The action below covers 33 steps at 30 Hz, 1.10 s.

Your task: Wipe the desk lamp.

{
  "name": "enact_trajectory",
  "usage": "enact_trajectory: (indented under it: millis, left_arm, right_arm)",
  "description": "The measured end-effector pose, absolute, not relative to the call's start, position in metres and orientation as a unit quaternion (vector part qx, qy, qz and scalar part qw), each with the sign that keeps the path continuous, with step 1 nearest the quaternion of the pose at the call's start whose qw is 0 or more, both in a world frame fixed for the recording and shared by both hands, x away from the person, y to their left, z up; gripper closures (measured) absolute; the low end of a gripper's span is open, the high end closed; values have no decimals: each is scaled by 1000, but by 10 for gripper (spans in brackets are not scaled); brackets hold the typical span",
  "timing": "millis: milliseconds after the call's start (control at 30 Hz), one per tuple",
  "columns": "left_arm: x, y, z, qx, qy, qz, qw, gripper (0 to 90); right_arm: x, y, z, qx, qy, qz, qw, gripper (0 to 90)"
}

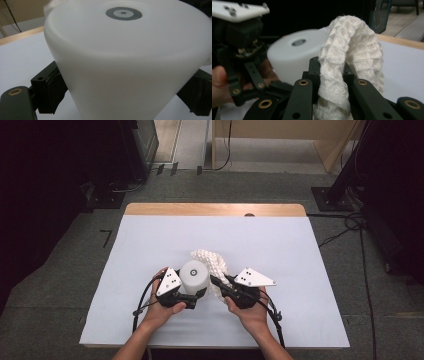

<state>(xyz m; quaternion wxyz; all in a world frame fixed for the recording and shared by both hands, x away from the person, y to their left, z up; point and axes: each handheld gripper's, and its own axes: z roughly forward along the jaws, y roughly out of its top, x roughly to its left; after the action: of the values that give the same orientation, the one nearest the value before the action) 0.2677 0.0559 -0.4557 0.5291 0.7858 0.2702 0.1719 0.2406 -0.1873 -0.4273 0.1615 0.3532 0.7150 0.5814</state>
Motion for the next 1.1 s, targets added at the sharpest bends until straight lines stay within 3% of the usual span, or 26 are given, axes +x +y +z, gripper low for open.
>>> enact_trajectory:
  millis: [200,600,767,967,1100]
  left_arm:
    - [270,60,-456,782,274,172,533,84]
    - [273,51,-475,804,272,181,497,84]
    - [270,52,-477,792,293,179,505,76]
    - [254,37,-476,771,366,235,466,14]
    - [246,21,-479,768,383,270,437,29]
  right_arm:
    - [248,-181,-449,378,731,549,142,775]
    - [249,-195,-438,386,709,572,147,775]
    - [251,-198,-441,390,709,567,152,775]
    - [253,-201,-444,399,708,562,157,775]
    - [255,-201,-448,398,712,557,156,775]
